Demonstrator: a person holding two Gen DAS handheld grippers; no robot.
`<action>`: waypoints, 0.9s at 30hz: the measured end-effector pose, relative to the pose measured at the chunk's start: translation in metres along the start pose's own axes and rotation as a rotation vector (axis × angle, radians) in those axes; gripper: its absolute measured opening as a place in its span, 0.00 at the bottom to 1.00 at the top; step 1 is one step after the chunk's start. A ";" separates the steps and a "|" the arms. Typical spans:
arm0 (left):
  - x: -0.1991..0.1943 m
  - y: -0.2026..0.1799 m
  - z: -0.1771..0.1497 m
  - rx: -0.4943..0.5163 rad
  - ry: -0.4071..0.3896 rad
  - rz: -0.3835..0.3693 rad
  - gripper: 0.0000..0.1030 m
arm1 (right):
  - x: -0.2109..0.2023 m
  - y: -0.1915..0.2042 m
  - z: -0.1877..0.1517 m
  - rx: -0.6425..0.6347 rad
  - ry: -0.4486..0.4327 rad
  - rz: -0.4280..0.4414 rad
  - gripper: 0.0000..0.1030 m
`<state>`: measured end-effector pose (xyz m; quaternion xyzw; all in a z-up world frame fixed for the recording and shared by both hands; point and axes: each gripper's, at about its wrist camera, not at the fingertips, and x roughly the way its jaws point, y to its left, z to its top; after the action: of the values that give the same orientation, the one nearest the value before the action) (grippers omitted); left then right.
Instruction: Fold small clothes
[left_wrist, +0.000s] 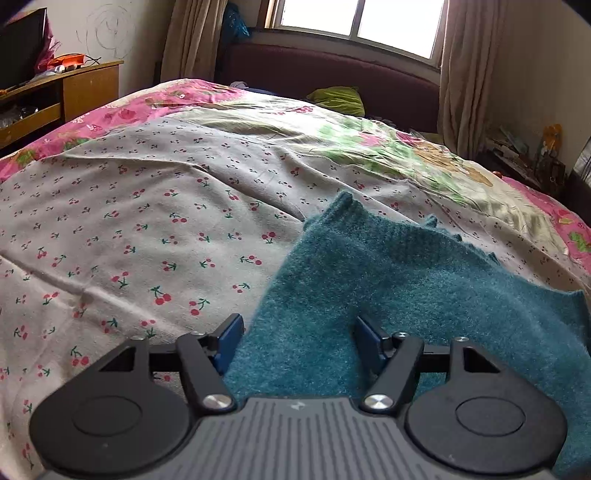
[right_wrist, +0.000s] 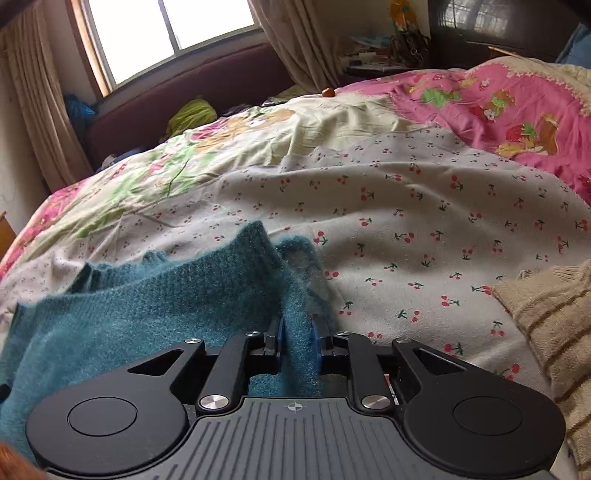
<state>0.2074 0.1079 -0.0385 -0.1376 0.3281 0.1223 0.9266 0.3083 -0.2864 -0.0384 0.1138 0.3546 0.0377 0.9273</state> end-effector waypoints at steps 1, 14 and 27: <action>-0.001 0.000 -0.001 0.008 -0.002 0.008 0.76 | -0.006 -0.002 0.002 0.015 -0.006 0.013 0.17; -0.009 0.015 -0.012 -0.047 -0.021 0.027 0.78 | -0.002 0.000 -0.001 -0.007 0.038 0.024 0.23; 0.014 0.021 0.000 -0.059 -0.005 0.018 0.74 | 0.014 0.006 0.003 -0.040 0.030 0.050 0.25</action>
<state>0.2117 0.1294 -0.0509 -0.1615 0.3231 0.1408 0.9218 0.3207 -0.2791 -0.0436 0.1034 0.3647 0.0696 0.9228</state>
